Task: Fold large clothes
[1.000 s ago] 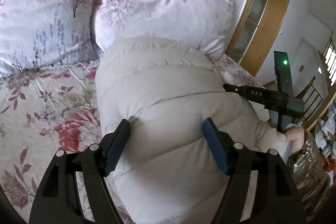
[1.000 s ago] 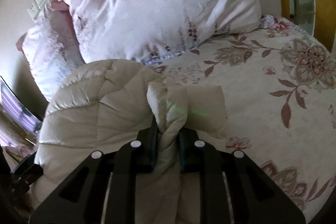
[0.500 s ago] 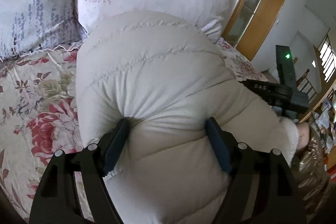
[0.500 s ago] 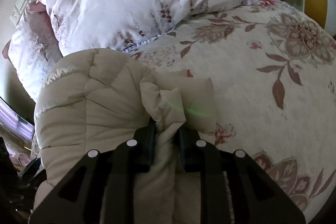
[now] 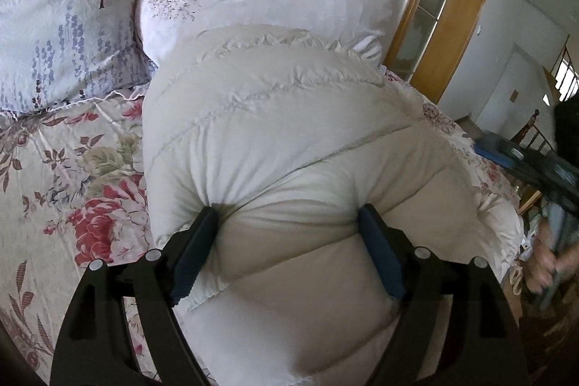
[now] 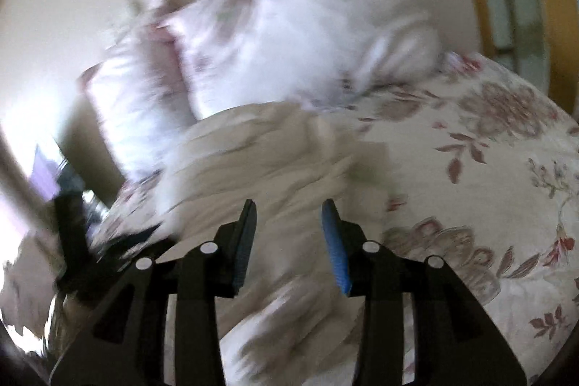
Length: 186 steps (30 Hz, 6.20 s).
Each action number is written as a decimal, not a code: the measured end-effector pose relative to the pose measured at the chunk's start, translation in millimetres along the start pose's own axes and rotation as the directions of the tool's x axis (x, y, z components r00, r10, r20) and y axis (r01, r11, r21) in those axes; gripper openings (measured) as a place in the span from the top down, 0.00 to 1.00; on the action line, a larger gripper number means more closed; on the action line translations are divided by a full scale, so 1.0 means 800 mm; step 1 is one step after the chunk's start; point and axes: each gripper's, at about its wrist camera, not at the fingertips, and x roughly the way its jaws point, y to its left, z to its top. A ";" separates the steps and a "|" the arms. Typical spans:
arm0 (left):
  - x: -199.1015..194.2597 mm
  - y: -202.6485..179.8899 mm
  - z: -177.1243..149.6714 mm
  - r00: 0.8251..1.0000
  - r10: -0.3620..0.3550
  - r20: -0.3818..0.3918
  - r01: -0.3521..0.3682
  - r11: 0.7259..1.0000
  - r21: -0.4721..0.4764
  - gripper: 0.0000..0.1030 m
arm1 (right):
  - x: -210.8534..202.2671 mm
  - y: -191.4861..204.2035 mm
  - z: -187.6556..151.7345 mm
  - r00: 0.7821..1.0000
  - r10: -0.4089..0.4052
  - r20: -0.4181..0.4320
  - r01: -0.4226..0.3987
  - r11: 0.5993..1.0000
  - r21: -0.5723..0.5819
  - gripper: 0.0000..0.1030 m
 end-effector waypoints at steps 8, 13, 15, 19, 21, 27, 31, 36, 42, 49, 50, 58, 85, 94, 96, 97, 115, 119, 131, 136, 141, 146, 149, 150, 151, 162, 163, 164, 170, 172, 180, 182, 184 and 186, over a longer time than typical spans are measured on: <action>-0.001 0.000 -0.001 1.000 -0.009 0.003 0.009 1.000 -0.006 0.20 | 0.041 0.015 -0.063 0.982 -0.089 -0.168 0.076 0.993 -0.085 0.64; 0.003 -0.006 -0.003 1.000 -0.004 0.009 0.004 1.000 0.010 0.18 | 0.053 -0.004 -0.085 0.986 -0.062 -0.156 0.060 0.998 -0.012 0.64; 0.005 -0.007 -0.004 1.000 0.003 0.013 -0.003 1.000 0.017 0.18 | 0.057 -0.002 -0.088 0.986 -0.072 -0.149 0.071 0.997 -0.012 0.64; -0.009 -0.010 -0.004 1.000 0.011 0.020 -0.011 1.000 0.020 0.18 | 0.054 0.002 -0.067 0.978 -0.075 -0.197 0.074 0.997 -0.012 0.59; -0.016 -0.010 -0.005 0.999 0.011 0.032 -0.012 1.000 0.026 0.18 | 0.043 -0.003 -0.046 0.986 -0.025 -0.163 0.032 0.999 0.039 0.47; -0.015 -0.008 -0.005 0.999 0.024 0.024 -0.024 0.999 0.025 0.17 | 0.055 -0.045 0.013 0.994 -0.077 -0.076 0.092 0.968 0.232 0.38; -0.013 -0.007 -0.005 0.999 0.032 0.022 -0.032 0.999 0.024 0.17 | 0.092 -0.062 0.017 0.993 0.005 -0.115 0.032 0.949 0.314 0.76; -0.014 -0.013 -0.005 0.999 0.034 0.025 -0.035 0.999 0.037 0.14 | 0.090 -0.065 0.005 0.989 -0.098 -0.107 0.128 0.940 0.317 0.86; -0.012 -0.024 -0.006 0.999 0.049 0.023 -0.051 0.997 0.066 0.12 | 0.104 -0.055 -0.022 0.960 -0.238 -0.144 0.270 0.924 0.272 0.86; -0.002 -0.029 -0.007 0.997 0.072 0.007 -0.072 0.995 0.068 0.09 | 0.113 -0.050 -0.023 0.941 -0.294 -0.168 0.326 0.919 0.223 0.79; -0.006 -0.029 -0.007 0.998 0.069 0.007 -0.070 0.996 0.064 0.09 | 0.109 -0.052 -0.021 0.941 -0.291 -0.171 0.325 0.918 0.227 0.71; -0.065 0.019 0.001 0.997 0.012 0.081 -0.005 0.996 -0.084 0.09 | 0.027 -0.031 -0.019 0.995 -0.084 -0.048 0.092 0.974 0.208 0.62; -0.023 0.103 -0.001 0.975 -0.223 -0.003 0.202 0.891 -0.406 0.09 | 0.059 -0.093 0.021 0.966 0.138 -0.219 -0.041 0.917 0.397 0.02; 0.001 0.108 0.005 0.948 -0.319 -0.004 0.282 0.842 -0.459 0.09 | 0.111 -0.122 0.013 0.917 0.248 -0.313 -0.071 0.873 0.483 0.02; 0.004 0.108 0.004 0.943 -0.332 -0.002 0.294 0.836 -0.463 0.09 | 0.122 -0.122 0.012 0.899 0.290 -0.330 -0.100 0.867 0.489 0.02; 0.006 0.108 0.005 0.942 -0.336 -0.002 0.297 0.835 -0.464 0.09 | 0.124 -0.119 0.010 0.891 0.306 -0.336 -0.112 0.865 0.489 0.02; 0.022 0.120 -0.006 0.918 -0.397 0.026 0.352 0.781 -0.515 0.08 | 0.186 -0.034 0.011 0.771 0.440 -0.460 -0.277 0.883 0.379 0.02; 0.020 0.124 -0.010 0.916 -0.399 0.041 0.359 0.770 -0.527 0.08 | 0.189 -0.017 0.010 0.768 0.458 -0.448 -0.302 0.875 0.378 0.04; -0.018 0.130 -0.007 0.908 -0.390 0.154 0.410 0.752 -0.515 0.42 | 0.158 0.026 0.024 0.772 0.546 -0.325 -0.420 0.822 0.384 0.59; -0.058 0.142 0.003 0.916 -0.345 0.205 0.401 0.783 -0.475 0.43 | 0.154 0.070 0.046 0.768 0.558 -0.315 -0.465 0.824 0.325 0.60; -0.085 0.171 0.005 0.936 -0.270 0.225 0.348 0.807 -0.477 0.43 | 0.176 0.117 0.059 0.757 0.564 -0.330 -0.490 0.824 0.283 0.60; -0.089 0.206 0.002 0.964 -0.190 0.189 0.261 0.826 -0.499 0.43 | 0.211 0.153 0.060 0.760 0.541 -0.361 -0.478 0.841 0.255 0.60; -0.081 0.223 0.000 0.976 -0.150 0.160 0.211 0.834 -0.510 0.43 | 0.236 0.170 0.062 0.771 0.512 -0.379 -0.456 0.859 0.233 0.61; -0.077 0.230 -0.001 0.978 -0.140 0.153 0.200 0.832 -0.518 0.43 | 0.242 0.174 0.061 0.776 0.503 -0.381 -0.450 0.864 0.225 0.61; -0.072 0.236 -0.003 0.980 -0.134 0.149 0.193 0.828 -0.526 0.43 | 0.247 0.176 0.062 0.781 0.497 -0.379 -0.445 0.868 0.219 0.61; -0.030 0.270 -0.005 0.996 -0.025 0.090 0.071 0.832 -0.551 0.36 | 0.255 0.162 0.036 0.814 0.410 -0.412 -0.330 0.909 0.253 0.48; -0.028 0.271 -0.005 0.997 -0.008 0.080 0.051 0.837 -0.545 0.35 | 0.259 0.163 0.034 0.811 0.404 -0.423 -0.317 0.911 0.262 0.43; -0.027 0.271 -0.006 0.997 0.002 0.072 0.038 0.840 -0.541 0.33 | 0.262 0.163 0.032 0.807 0.403 -0.431 -0.306 0.911 0.277 0.39; -0.054 0.249 0.000 0.991 0.098 0.094 -0.044 0.885 -0.463 0.30 | 0.218 0.143 0.045 0.852 0.297 -0.430 -0.220 0.950 0.221 0.17; -0.075 0.241 -0.001 0.983 0.134 0.124 -0.070 0.903 -0.423 0.30 | 0.189 0.134 0.057 0.884 0.264 -0.386 -0.201 0.960 0.197 0.16; -0.118 0.184 -0.011 0.967 0.165 0.193 -0.111 0.958 -0.264 0.28 | 0.158 0.076 0.134 0.969 0.198 -0.148 -0.155 0.953 0.262 0.22; -0.113 0.168 -0.011 0.967 0.176 0.184 -0.134 0.967 -0.218 0.27 | 0.183 0.107 0.138 0.968 0.189 -0.167 -0.147 0.961 0.235 0.40; -0.103 0.148 -0.012 0.963 0.213 0.163 -0.189 0.970 -0.152 0.26 | 0.199 0.127 0.137 0.963 0.188 -0.191 -0.150 0.969 0.194 0.73; -0.092 0.137 -0.013 0.958 0.248 0.143 -0.234 0.967 -0.104 0.25 | 0.208 0.129 0.122 0.977 0.122 -0.177 -0.094 0.983 0.160 0.80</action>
